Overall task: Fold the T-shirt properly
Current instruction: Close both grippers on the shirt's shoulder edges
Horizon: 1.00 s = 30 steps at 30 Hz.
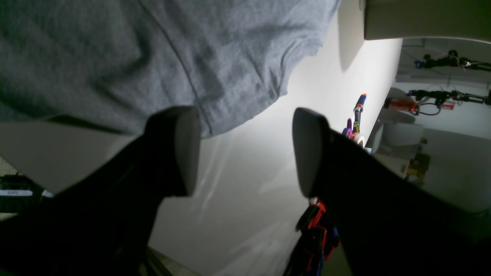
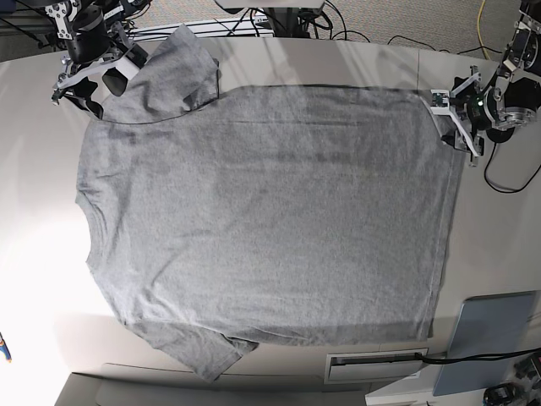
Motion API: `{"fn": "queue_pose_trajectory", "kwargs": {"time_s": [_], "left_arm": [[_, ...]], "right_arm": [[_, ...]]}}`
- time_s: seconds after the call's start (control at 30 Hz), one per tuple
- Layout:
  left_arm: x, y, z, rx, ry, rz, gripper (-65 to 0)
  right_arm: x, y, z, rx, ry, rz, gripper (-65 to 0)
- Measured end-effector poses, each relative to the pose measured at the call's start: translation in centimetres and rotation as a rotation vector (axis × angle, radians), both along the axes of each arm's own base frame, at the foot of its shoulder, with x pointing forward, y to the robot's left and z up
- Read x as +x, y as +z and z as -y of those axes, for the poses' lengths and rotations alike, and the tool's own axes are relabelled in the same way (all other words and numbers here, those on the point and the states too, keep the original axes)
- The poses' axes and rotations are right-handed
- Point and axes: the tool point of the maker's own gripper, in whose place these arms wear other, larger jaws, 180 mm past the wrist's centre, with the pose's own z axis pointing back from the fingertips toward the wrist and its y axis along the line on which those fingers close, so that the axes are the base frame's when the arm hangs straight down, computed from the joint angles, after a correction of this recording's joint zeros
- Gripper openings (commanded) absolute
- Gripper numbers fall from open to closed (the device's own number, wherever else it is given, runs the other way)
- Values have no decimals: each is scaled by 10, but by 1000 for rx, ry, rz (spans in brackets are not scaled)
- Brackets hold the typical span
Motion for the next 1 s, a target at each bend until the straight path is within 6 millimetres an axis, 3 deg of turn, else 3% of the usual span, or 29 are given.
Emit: {"fn": "queue_pose_trajectory", "kwargs": {"time_s": [0.07, 0.23, 0.4, 0.53, 1.0], "left_arm": [[0, 0, 0, 0, 0, 0, -291], [-2, -2, 0, -23, 19, -12, -427], [-8, -11, -10, -32, 73, -50, -646], [-15, -16, -14, -31, 85, -65, -650], [-78, -10, -8, -97, 257, -209, -650]], "right_arm": [[0, 0, 0, 0, 0, 0, -276], [0, 0, 0, 0, 0, 0, -276], [0, 0, 0, -1, -1, 0, -276], [0, 0, 1, -2, -2, -2, -276], [-1, 0, 1, -4, -6, -3, -276]]}}
